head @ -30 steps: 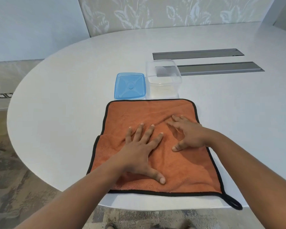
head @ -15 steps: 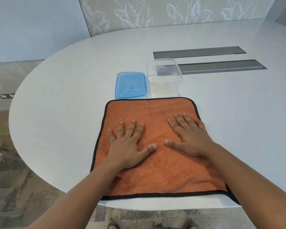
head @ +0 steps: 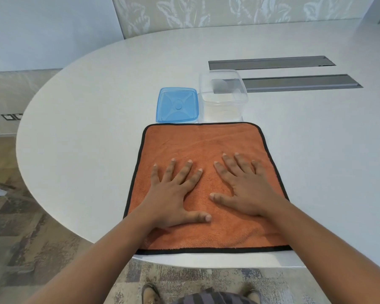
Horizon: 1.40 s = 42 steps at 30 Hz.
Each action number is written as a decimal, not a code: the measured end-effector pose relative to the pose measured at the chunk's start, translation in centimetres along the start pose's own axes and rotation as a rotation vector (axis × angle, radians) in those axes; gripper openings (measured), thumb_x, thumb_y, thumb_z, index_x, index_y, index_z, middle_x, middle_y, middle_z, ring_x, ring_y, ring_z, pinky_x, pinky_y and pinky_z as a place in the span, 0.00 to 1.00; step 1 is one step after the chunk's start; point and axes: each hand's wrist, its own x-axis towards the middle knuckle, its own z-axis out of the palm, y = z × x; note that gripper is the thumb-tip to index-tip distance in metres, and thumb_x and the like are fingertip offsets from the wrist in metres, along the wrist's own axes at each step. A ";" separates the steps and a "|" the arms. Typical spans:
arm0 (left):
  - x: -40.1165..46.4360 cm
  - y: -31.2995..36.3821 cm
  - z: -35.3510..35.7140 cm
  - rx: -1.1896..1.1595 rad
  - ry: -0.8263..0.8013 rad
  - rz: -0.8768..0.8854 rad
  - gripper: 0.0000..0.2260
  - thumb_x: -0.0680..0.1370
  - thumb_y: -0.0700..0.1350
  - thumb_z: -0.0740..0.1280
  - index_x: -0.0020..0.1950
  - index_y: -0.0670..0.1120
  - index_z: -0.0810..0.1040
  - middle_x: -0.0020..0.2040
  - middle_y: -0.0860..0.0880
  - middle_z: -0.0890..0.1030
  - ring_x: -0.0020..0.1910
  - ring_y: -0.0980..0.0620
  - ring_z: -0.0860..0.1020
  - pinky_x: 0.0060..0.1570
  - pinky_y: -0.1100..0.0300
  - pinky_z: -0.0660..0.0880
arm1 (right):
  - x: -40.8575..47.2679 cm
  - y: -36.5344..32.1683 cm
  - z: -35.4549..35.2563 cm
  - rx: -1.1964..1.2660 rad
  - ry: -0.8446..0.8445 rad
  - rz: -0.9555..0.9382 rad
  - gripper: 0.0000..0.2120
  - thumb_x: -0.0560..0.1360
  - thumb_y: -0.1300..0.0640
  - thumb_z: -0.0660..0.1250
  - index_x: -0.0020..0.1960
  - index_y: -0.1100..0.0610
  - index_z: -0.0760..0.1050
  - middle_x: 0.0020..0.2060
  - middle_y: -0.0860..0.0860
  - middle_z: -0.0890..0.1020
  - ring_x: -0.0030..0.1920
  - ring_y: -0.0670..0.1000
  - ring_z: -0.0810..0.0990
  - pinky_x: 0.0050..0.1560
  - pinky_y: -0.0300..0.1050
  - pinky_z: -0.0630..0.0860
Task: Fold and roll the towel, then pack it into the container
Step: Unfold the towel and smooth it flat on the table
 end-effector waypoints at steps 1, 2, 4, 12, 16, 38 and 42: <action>-0.4 -0.1 0.0 0.011 0.007 0.025 0.53 0.63 0.86 0.48 0.80 0.64 0.33 0.82 0.55 0.33 0.79 0.41 0.29 0.71 0.28 0.32 | -0.2 0.2 -0.1 -0.002 -0.010 0.019 0.48 0.70 0.18 0.41 0.82 0.40 0.35 0.83 0.47 0.34 0.82 0.54 0.32 0.78 0.68 0.38; -0.9 -0.2 0.0 0.018 0.009 0.046 0.53 0.63 0.86 0.49 0.81 0.64 0.34 0.82 0.56 0.34 0.79 0.41 0.28 0.71 0.29 0.31 | -0.4 0.3 -0.3 -0.001 -0.015 0.029 0.48 0.70 0.17 0.41 0.82 0.40 0.34 0.82 0.47 0.33 0.82 0.55 0.31 0.78 0.69 0.38; -1.6 -0.3 0.1 0.022 0.002 0.075 0.54 0.63 0.87 0.51 0.81 0.64 0.35 0.82 0.56 0.34 0.79 0.42 0.28 0.72 0.29 0.31 | -1.1 -0.2 -0.6 0.004 -0.012 0.008 0.49 0.69 0.17 0.43 0.82 0.39 0.34 0.81 0.46 0.31 0.81 0.55 0.29 0.77 0.70 0.36; -2.0 -0.2 -0.4 -0.009 -0.023 0.229 0.59 0.59 0.86 0.59 0.83 0.62 0.40 0.83 0.58 0.38 0.81 0.48 0.33 0.76 0.34 0.34 | -2.8 -2.1 0.1 -0.035 -0.045 -0.069 0.54 0.65 0.13 0.46 0.81 0.38 0.32 0.81 0.46 0.30 0.79 0.53 0.24 0.76 0.70 0.33; -1.8 0.0 0.1 0.034 -0.053 0.242 0.61 0.59 0.86 0.57 0.82 0.60 0.36 0.82 0.56 0.35 0.79 0.46 0.28 0.74 0.33 0.33 | -3.3 -2.4 -0.1 -0.053 -0.063 -0.100 0.57 0.64 0.13 0.47 0.82 0.40 0.32 0.80 0.46 0.28 0.78 0.54 0.23 0.76 0.70 0.32; 7.5 -7.1 -2.7 -0.550 0.355 -0.333 0.26 0.81 0.56 0.66 0.77 0.49 0.70 0.79 0.46 0.66 0.80 0.44 0.60 0.77 0.44 0.59 | 4.2 3.5 -2.8 0.277 0.117 0.250 0.36 0.80 0.35 0.59 0.82 0.52 0.58 0.84 0.53 0.52 0.83 0.56 0.48 0.78 0.61 0.53; 9.7 -9.2 -4.9 -0.684 0.395 -0.462 0.20 0.79 0.47 0.69 0.71 0.45 0.76 0.71 0.45 0.75 0.71 0.44 0.72 0.73 0.47 0.67 | 7.2 5.8 -4.0 0.307 0.129 0.333 0.20 0.77 0.41 0.63 0.61 0.54 0.77 0.69 0.55 0.71 0.69 0.63 0.70 0.65 0.57 0.69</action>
